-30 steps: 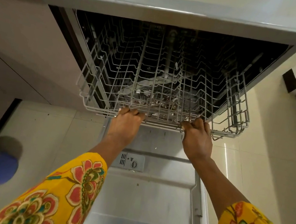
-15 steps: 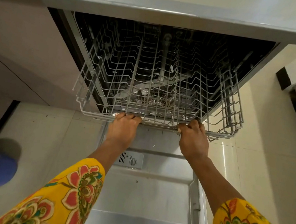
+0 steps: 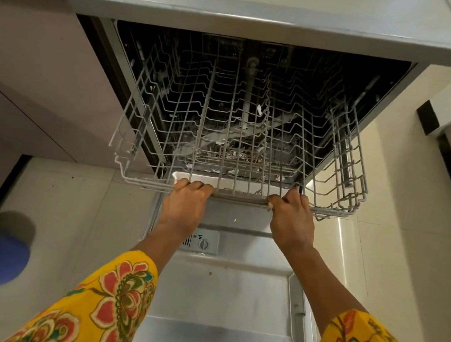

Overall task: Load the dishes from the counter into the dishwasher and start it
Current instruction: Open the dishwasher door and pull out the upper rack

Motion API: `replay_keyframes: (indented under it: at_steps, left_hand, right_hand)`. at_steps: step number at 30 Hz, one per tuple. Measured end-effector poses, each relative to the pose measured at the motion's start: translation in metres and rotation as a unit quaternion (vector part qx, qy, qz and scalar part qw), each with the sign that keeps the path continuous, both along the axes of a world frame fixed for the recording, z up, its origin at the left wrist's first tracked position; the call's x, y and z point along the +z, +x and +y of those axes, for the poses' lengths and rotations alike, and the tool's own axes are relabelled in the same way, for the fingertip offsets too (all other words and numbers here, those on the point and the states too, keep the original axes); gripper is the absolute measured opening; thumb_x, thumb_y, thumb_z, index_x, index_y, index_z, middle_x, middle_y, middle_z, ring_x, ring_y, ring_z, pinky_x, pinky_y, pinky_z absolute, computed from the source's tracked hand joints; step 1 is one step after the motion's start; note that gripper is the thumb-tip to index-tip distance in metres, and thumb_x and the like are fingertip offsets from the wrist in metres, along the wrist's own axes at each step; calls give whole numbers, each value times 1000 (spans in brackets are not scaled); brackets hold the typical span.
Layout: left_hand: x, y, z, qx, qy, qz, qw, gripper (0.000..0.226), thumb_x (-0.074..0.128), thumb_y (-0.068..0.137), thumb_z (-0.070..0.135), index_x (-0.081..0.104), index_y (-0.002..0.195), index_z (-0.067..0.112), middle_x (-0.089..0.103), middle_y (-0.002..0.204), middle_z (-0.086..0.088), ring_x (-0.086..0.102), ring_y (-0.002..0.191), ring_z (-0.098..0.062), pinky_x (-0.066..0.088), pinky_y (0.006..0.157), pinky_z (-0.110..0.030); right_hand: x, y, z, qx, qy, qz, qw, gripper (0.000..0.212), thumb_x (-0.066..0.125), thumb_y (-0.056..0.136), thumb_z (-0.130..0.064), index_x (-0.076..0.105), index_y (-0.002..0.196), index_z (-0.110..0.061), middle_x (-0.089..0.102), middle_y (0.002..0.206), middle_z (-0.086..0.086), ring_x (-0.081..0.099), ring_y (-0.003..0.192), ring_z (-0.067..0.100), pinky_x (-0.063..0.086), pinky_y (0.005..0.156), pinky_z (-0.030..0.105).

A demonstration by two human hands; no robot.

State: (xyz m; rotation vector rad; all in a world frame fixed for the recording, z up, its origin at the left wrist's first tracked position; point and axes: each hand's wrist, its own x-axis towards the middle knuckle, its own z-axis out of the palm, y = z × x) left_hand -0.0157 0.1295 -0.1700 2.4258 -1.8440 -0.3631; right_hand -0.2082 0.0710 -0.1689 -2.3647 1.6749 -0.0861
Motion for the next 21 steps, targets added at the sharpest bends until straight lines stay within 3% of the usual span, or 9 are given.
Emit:
replay_keyframes:
  at_steps: [9, 15, 21]
  left_hand:
    - [1, -9, 23, 2, 2, 14, 1000, 45, 38, 96, 4, 50, 135, 24, 58, 130, 2, 46, 116, -21, 48, 88, -32]
    - [3, -14, 42, 16, 4, 19, 1000, 46, 39, 96, 4, 49, 135, 24, 56, 131, 4, 43, 121, -20, 44, 91, -29]
    - [5, -26, 60, 23, 24, 22, 999, 43, 42, 96, 9, 47, 137, 25, 54, 133, 5, 41, 123, -18, 44, 90, -27]
  right_hand:
    - [-8, -7, 23, -11, -52, -35, 998, 24, 61, 83, 1, 71, 104, -7, 56, 93, 15, 51, 87, 35, 46, 73, 41]
    - [-11, -10, 43, -14, -83, -58, 995, 37, 78, 52, 15, 75, 81, -9, 53, 70, 9, 54, 64, 31, 51, 60, 36]
    - [-8, -19, 59, 0, -88, -56, 995, 36, 81, 51, 11, 76, 79, -10, 53, 67, 6, 54, 61, 27, 50, 55, 33]
